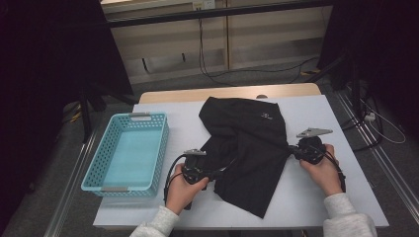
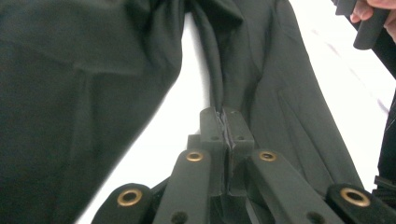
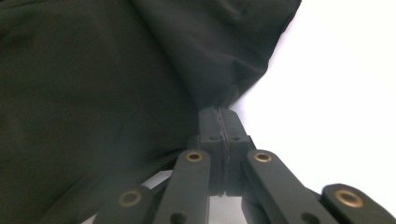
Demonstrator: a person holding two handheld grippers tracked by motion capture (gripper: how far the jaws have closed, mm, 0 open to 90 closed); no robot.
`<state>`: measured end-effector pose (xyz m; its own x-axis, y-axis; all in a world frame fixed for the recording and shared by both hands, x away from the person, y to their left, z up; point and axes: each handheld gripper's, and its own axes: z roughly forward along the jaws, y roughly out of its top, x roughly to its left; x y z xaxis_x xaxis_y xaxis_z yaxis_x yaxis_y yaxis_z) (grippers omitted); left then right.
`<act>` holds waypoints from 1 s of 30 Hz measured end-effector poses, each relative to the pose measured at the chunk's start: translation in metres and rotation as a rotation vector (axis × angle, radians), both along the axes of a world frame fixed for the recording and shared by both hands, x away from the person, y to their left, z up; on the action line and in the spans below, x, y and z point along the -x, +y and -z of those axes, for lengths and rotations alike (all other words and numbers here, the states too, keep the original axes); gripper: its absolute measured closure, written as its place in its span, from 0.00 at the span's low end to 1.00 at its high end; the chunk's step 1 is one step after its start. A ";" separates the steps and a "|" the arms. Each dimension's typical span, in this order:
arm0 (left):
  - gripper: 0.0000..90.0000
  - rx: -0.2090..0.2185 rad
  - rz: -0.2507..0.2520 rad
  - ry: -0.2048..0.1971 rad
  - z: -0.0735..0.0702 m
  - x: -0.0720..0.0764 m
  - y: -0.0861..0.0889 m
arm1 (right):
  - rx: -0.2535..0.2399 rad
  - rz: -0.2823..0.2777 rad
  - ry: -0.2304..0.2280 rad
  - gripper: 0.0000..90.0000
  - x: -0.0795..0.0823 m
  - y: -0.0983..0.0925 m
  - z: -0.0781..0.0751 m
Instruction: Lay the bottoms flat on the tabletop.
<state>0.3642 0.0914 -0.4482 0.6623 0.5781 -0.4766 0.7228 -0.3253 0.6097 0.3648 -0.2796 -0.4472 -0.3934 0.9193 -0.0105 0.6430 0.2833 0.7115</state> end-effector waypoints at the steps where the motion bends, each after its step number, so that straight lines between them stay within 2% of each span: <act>1: 0.99 -0.006 0.004 -0.003 0.000 0.000 0.000 | 0.012 -0.005 0.004 0.99 0.000 0.002 0.001; 3: 0.99 -0.013 0.007 -0.003 0.001 0.001 0.000 | 0.026 -0.010 0.005 0.91 0.002 0.005 0.003; 5: 0.99 -0.019 0.008 -0.008 0.001 0.002 -0.001 | 0.021 -0.007 0.003 0.82 0.005 0.008 0.004; 6: 0.99 -0.021 0.012 -0.009 0.000 0.002 -0.001 | 0.013 -0.002 -0.013 0.75 0.010 0.009 0.002; 7: 0.99 -0.023 0.014 -0.011 0.001 0.002 -0.002 | 0.013 -0.002 -0.013 0.75 0.010 0.009 0.002; 8: 0.98 -0.025 0.019 -0.013 0.001 0.002 -0.002 | -0.014 0.006 -0.023 0.70 0.016 0.009 -0.001; 9: 0.98 -0.028 0.017 -0.014 0.001 0.003 -0.002 | -0.014 0.006 -0.023 0.70 0.016 0.009 -0.001; 11: 0.98 -0.032 0.018 -0.016 0.001 0.004 -0.002 | -0.055 0.011 -0.026 0.66 0.022 0.009 -0.003; 15: 0.98 -0.040 0.028 -0.027 0.000 0.005 -0.002 | -0.086 0.012 -0.013 0.63 0.032 0.015 -0.004; 18: 0.98 -0.042 0.025 -0.030 0.000 0.006 -0.002 | -0.085 -0.009 0.007 0.62 0.037 0.020 -0.002; 23: 0.98 -0.049 0.029 -0.028 0.001 0.006 -0.003 | -0.082 -0.047 0.069 0.63 0.046 0.026 0.006; 26: 0.98 -0.049 0.029 -0.029 0.001 0.006 -0.004 | -0.060 -0.054 0.050 0.63 0.050 0.032 0.007; 30: 0.98 -0.047 0.028 -0.034 0.000 0.006 -0.005 | -0.066 -0.080 0.041 0.70 0.050 0.040 0.008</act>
<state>0.3579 0.0867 -0.4482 0.6940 0.5802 -0.4264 0.6920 -0.3738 0.6176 0.3143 -0.2401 -0.4556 -0.4642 0.8832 0.0667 0.6494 0.2882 0.7037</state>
